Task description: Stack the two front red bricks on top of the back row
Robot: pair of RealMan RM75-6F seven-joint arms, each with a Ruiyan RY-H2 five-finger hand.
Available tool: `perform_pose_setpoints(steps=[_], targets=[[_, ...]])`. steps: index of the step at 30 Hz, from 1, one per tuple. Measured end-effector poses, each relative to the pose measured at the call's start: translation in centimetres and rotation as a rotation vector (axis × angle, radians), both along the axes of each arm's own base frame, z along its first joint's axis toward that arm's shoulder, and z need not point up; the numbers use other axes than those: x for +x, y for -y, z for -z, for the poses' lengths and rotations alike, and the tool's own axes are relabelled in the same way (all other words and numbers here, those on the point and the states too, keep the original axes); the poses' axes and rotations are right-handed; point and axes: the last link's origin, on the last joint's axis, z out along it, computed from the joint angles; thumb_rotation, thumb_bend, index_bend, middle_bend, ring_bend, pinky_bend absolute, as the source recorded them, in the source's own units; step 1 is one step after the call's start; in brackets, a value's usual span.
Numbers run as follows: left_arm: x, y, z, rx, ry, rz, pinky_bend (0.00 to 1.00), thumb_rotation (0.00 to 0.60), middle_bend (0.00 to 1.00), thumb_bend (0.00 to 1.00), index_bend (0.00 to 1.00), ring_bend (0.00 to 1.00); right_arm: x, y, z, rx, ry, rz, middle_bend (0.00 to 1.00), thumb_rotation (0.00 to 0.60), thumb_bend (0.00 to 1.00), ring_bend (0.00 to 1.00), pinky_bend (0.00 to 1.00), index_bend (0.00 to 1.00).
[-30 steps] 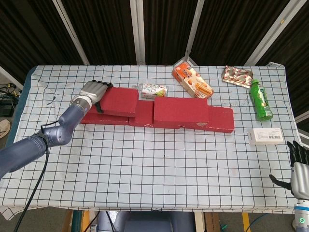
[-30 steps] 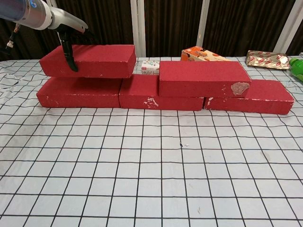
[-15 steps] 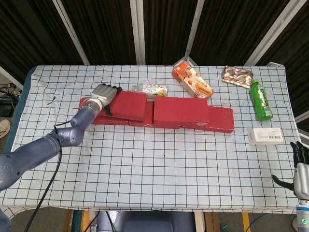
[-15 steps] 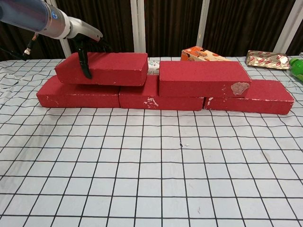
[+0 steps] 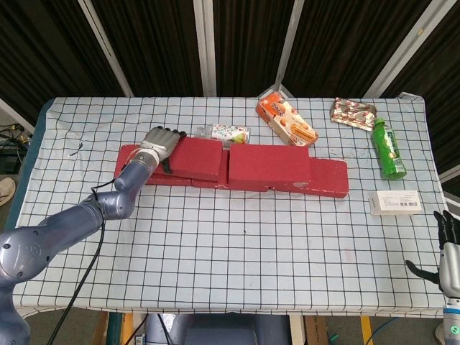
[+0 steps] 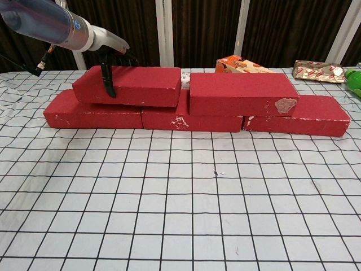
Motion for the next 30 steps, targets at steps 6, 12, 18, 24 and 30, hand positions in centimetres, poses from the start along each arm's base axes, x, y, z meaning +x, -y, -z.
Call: perform_pose_setpoints(steps=[6,12,18,24,30], targets=[[0.7,0.0,0.4,0.002,0.005,0.005,0.13,0.6,0.28,0.19,0.27,0.19,-0.1,-0.1,-0.1,-0.002,0.003,0.002,0.0,0.6,0.17,0.0,0.0,0.0],[1.1,0.2,0.8,-0.006,-0.003,0.01,0.13,0.6,0.28,0.19,0.27,0.19,-0.1,-0.1,-0.1,0.0,0.003,0.007,0.0,0.6,0.17,0.0,0.0,0.0],[1.2,0.4,1.2,-0.008,-0.013,0.008,0.13,0.6,0.28,0.19,0.27,0.19,-0.1,-0.1,-0.2,-0.005,0.008,0.008,0.0,0.6,0.17,0.0,0.0,0.0],[1.5,0.4,1.6,-0.006,-0.015,0.01,0.13,0.6,0.28,0.19,0.27,0.19,-0.2,-0.2,-0.3,-0.008,0.01,0.01,0.0,0.6,0.17,0.0,0.0,0.0],[1.9,0.4,1.8,0.004,-0.012,0.013,0.13,0.6,0.28,0.19,0.27,0.19,-0.2,-0.2,-0.4,-0.009,0.012,0.014,0.0,0.6,0.17,0.0,0.0,0.0]])
